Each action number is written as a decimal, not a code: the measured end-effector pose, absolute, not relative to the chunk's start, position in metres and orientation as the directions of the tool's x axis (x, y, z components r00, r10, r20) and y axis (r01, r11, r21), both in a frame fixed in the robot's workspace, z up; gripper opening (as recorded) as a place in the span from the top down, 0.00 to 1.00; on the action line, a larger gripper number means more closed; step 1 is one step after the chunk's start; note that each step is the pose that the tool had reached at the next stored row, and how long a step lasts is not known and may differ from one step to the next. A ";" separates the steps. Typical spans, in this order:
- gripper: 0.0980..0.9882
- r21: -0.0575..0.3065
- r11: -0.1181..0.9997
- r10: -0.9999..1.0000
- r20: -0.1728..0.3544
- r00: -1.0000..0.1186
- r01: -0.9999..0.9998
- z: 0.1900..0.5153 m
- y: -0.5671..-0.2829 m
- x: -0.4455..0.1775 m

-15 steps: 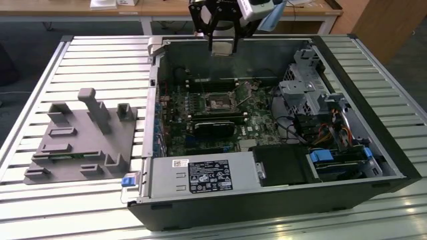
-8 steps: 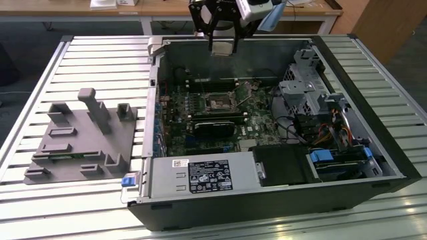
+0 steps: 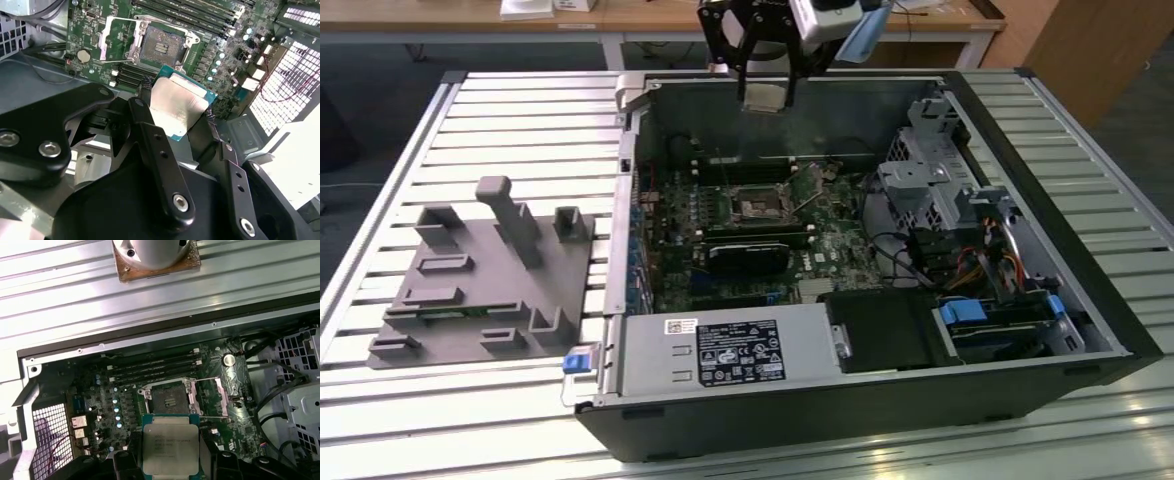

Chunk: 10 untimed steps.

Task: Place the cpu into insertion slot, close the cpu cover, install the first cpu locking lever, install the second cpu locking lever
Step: 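Place the cpu into insertion slot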

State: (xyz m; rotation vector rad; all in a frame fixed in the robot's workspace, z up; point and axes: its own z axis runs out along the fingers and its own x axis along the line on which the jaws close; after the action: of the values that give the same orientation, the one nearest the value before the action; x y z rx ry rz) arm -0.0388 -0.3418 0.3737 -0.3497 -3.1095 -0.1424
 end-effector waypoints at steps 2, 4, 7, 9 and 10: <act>0.50 0.089 0.969 0.231 0.019 -0.973 0.232 0.374 -0.342 -0.039; 0.50 0.089 0.966 0.240 0.019 -0.970 0.241 0.374 -0.342 -0.039; 0.50 0.089 0.963 0.255 0.019 -0.967 0.256 0.374 -0.342 -0.039; 0.50 0.089 0.960 0.264 0.019 -0.964 0.265 0.374 -0.342 -0.039; 0.50 0.089 0.959 0.269 0.019 -0.963 0.270 0.374 -0.342 -0.039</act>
State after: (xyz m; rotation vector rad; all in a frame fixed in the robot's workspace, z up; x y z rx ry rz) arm -0.0388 -0.3418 0.3736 -0.4270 -3.1021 -0.1428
